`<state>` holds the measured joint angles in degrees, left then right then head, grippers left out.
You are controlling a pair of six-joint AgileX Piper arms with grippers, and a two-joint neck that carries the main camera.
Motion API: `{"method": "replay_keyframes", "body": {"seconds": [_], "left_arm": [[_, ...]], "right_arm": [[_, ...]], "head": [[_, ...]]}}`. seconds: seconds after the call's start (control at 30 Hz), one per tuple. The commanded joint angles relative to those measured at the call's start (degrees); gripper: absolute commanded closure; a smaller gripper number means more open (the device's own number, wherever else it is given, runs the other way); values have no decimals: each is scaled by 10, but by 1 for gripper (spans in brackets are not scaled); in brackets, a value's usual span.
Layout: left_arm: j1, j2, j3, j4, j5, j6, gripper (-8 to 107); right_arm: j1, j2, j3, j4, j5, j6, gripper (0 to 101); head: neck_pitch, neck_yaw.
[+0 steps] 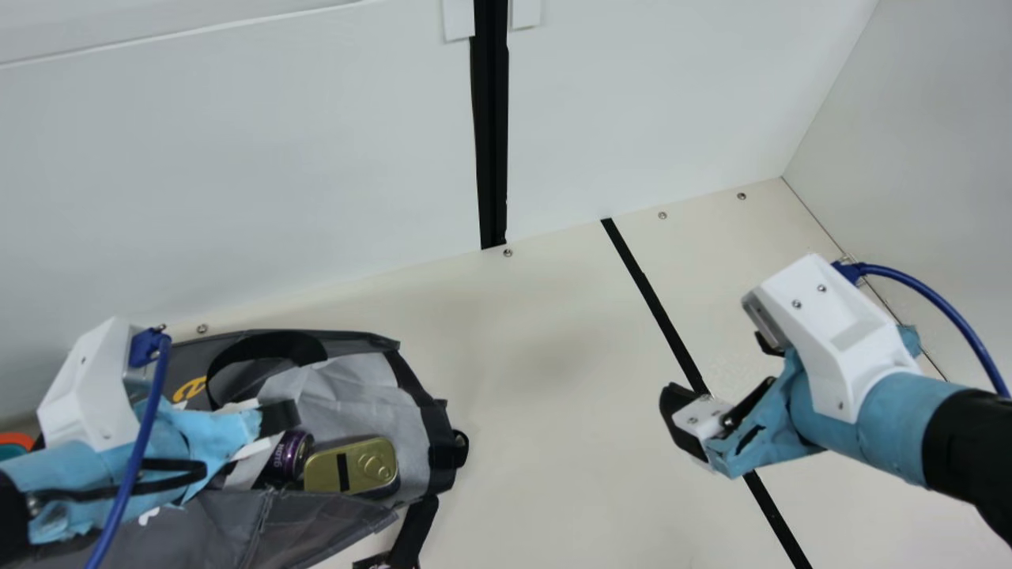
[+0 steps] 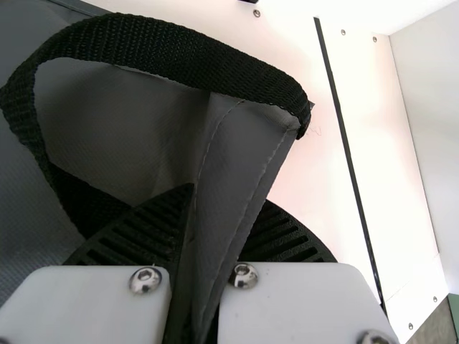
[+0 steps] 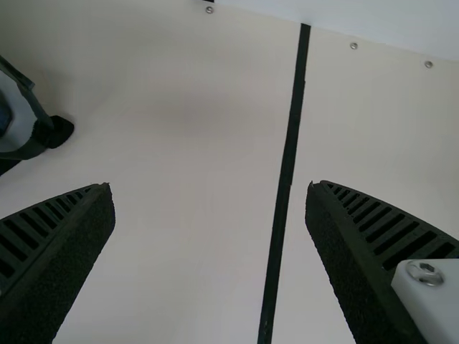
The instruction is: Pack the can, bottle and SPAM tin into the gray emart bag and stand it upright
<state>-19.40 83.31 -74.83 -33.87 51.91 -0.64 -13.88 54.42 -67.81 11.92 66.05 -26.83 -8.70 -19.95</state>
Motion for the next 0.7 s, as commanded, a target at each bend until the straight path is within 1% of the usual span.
{"method": "replay_keyframes", "body": {"seconds": [0.0, 0.33, 0.5, 0.67], "left_arm": [[0, 0, 0, 0, 0, 0, 107], [0, 0, 0, 0, 0, 0, 107], [0, 0, 0, 0, 0, 0, 107], [0, 0, 0, 0, 0, 0, 107]], "right_arm": [[2, -2, -5, -29, 4, 25, 6], [19, -18, -35, -118, 39, 96, 6], [24, -22, -37, -151, 39, 121, 6], [19, -24, -43, -169, 39, 134, 6]], "head": [[-13, 0], [-13, 0], [-13, 0], [-13, 0]]}}
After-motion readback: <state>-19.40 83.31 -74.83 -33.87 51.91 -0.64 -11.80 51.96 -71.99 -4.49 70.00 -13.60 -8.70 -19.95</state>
